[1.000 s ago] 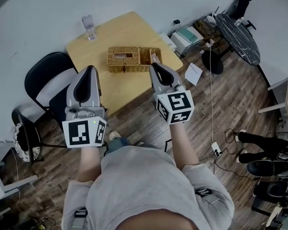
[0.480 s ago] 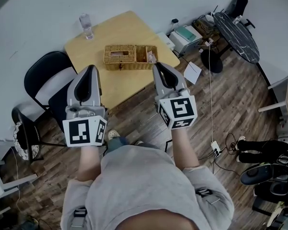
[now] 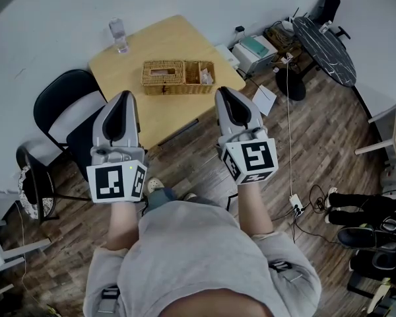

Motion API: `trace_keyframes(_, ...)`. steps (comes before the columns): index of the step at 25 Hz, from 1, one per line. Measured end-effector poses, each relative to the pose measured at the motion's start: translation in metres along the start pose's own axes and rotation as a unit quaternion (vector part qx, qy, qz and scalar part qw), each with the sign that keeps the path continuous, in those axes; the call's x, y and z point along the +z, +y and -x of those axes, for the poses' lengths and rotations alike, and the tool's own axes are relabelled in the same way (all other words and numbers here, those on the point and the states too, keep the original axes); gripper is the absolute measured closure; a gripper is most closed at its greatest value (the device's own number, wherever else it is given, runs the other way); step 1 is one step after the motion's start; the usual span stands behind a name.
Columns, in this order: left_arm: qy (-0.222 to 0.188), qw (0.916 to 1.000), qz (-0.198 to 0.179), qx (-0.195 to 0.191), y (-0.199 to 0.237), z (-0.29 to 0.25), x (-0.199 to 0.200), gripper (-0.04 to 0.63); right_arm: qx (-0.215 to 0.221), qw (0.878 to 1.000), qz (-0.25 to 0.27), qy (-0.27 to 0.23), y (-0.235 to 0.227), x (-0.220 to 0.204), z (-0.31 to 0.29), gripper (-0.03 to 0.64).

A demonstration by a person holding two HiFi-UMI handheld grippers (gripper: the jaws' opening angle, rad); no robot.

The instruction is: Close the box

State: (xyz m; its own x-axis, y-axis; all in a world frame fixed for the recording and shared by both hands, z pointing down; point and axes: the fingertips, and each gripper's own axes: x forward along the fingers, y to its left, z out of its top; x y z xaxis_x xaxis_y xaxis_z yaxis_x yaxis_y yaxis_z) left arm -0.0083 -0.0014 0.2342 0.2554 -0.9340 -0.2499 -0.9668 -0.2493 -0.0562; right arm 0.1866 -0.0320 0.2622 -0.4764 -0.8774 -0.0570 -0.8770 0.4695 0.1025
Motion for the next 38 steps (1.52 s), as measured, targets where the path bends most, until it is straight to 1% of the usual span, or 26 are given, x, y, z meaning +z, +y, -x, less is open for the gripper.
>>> trace_keyframes(6, -0.001, 1.0000, -0.001, 0.000, -0.003, 0.007, 0.001, 0.536, -0.005, 1.000, -0.003, -0.016, -0.001, 0.009, 0.016, 0.595)
trace_keyframes(15, 0.003, 1.0000, -0.001, 0.000, -0.010, 0.019, 0.002, 0.535, -0.020, 1.000, -0.005, -0.023, -0.006, 0.013, 0.038, 0.595)
trace_keyframes(30, 0.003, 1.0000, -0.003, -0.002, -0.023, 0.034, 0.004, 0.536, -0.023, 0.999, -0.005, -0.034, -0.003, 0.019, 0.059, 0.595)
trace_keyframes(38, 0.004, 1.0000, -0.004, 0.003, -0.021, 0.040, 0.006, 0.535, -0.020, 0.999, -0.007, -0.041, 0.001, 0.022, 0.061, 0.595)
